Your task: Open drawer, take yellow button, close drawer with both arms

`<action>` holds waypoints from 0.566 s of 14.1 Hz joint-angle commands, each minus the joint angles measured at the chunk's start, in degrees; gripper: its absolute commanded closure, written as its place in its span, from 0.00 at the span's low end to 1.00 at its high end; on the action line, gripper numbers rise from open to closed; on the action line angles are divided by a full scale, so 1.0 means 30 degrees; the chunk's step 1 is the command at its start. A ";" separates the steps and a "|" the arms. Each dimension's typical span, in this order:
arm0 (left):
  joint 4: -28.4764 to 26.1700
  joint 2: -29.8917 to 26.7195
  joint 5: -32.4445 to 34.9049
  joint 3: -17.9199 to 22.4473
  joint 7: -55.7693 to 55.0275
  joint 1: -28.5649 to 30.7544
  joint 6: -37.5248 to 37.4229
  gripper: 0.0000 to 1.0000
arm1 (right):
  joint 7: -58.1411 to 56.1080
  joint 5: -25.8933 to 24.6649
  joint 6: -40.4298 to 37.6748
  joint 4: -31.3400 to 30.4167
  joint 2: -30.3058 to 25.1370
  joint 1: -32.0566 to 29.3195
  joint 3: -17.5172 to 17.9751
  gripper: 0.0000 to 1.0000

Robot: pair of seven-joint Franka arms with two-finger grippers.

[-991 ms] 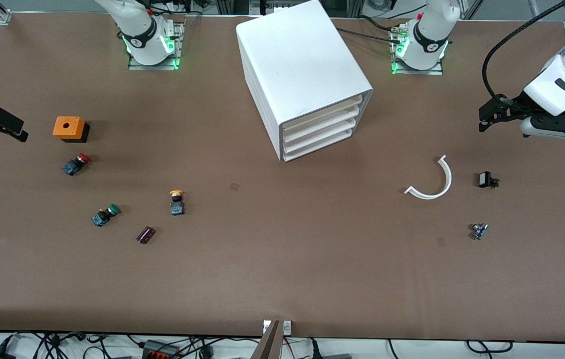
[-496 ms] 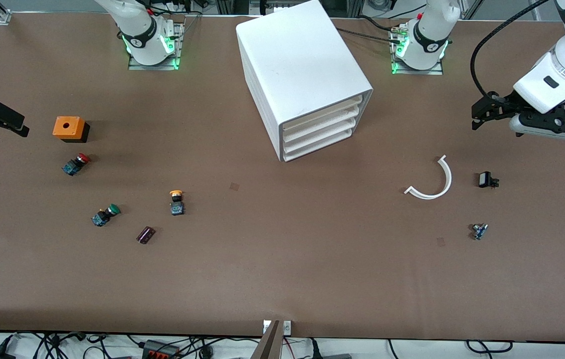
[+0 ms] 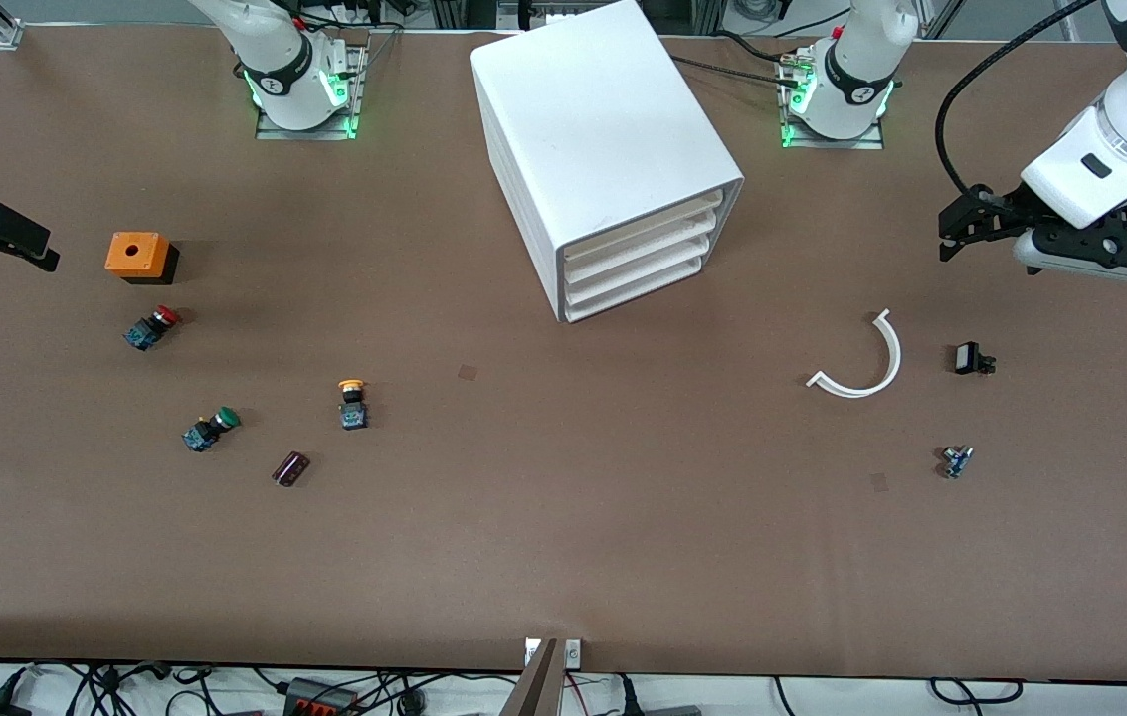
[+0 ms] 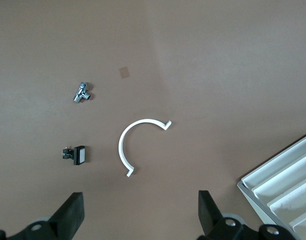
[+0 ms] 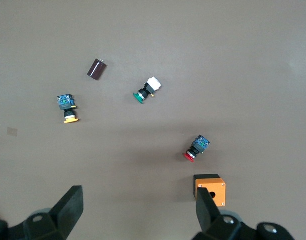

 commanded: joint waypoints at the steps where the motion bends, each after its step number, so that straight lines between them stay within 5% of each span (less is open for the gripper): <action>1: 0.0350 0.0212 -0.0042 -0.0511 0.0057 0.0014 0.0007 0.00 | -0.0254 -0.0178 -0.0206 -0.0193 -0.0327 -0.0099 0.0077 0.00; 8: 0.0350 0.0183 -0.0013 -0.0572 -0.0940 0.0190 -0.0256 0.00 | -0.0254 -0.0178 -0.0177 -0.0193 -0.0298 -0.0099 0.0077 0.00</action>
